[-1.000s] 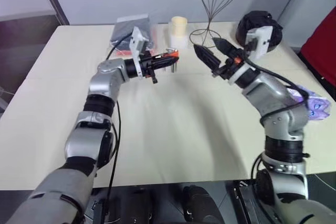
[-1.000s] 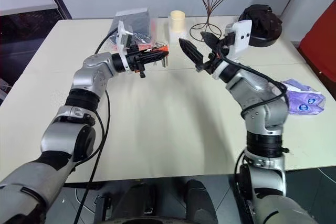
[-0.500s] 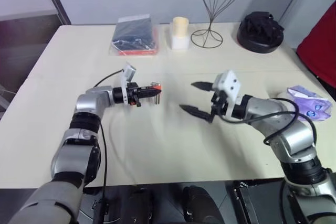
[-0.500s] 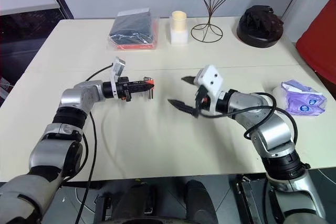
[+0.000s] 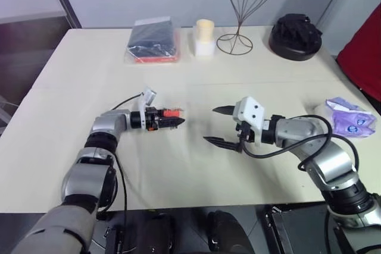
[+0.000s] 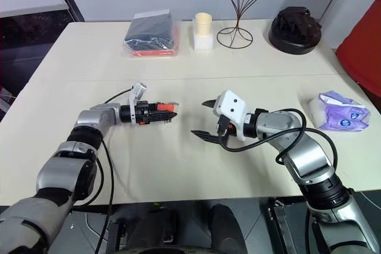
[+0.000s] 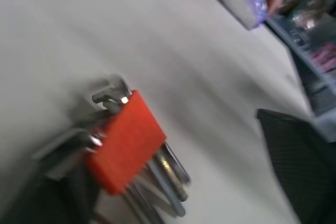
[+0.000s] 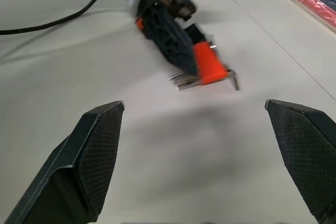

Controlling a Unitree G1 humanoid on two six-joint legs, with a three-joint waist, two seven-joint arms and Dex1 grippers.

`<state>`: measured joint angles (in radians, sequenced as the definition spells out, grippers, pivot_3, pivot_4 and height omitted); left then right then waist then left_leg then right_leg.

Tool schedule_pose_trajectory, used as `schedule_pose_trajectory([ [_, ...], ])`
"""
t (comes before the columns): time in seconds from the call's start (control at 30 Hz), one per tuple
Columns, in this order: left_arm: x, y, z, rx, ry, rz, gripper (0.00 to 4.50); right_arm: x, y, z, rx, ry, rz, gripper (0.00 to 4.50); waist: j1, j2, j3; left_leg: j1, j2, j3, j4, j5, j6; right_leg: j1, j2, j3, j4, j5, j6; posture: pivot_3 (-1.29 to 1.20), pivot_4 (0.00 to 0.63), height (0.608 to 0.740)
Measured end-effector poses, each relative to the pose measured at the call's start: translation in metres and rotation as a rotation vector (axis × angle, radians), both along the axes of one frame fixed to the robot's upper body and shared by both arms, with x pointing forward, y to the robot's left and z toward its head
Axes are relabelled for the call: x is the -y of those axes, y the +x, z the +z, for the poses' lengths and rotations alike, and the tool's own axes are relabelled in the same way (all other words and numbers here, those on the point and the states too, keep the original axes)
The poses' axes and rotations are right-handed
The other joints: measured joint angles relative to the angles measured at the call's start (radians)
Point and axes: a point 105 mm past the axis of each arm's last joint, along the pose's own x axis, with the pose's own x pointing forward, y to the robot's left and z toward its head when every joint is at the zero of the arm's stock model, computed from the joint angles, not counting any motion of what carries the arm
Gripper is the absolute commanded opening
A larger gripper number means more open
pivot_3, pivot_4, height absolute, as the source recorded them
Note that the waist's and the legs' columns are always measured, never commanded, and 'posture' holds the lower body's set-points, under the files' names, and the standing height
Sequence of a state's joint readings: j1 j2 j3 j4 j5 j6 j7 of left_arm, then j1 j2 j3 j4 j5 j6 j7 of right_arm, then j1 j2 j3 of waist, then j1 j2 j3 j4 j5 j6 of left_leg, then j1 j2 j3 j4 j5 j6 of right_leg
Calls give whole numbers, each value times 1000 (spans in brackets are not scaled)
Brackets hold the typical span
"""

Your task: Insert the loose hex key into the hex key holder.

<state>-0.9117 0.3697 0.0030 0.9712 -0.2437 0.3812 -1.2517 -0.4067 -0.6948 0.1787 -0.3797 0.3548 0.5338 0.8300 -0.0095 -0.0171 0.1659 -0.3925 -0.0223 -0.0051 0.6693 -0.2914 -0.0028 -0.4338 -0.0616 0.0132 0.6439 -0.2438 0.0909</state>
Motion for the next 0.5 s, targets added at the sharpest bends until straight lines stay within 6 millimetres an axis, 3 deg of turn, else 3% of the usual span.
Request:
schedule_pose_trajectory([
  [0.1,-24,11,0,93,145,96,4424,2,0,-2,-9,1,-9,4500,-5,0,0,1,1,0,-1,0,0,0,0,0,0,0,0,0,150,740],
  [0.33,-76,14,2,243,447,144,4424,3,0,-1,-6,4,-14,4500,-3,0,0,1,0,0,-1,0,0,0,0,0,1,0,0,0,150,740],
  [0.5,-89,10,2,327,523,155,4424,4,1,-1,-2,7,-13,4500,2,0,0,0,0,0,-1,0,0,0,-1,0,0,0,0,0,150,740],
])
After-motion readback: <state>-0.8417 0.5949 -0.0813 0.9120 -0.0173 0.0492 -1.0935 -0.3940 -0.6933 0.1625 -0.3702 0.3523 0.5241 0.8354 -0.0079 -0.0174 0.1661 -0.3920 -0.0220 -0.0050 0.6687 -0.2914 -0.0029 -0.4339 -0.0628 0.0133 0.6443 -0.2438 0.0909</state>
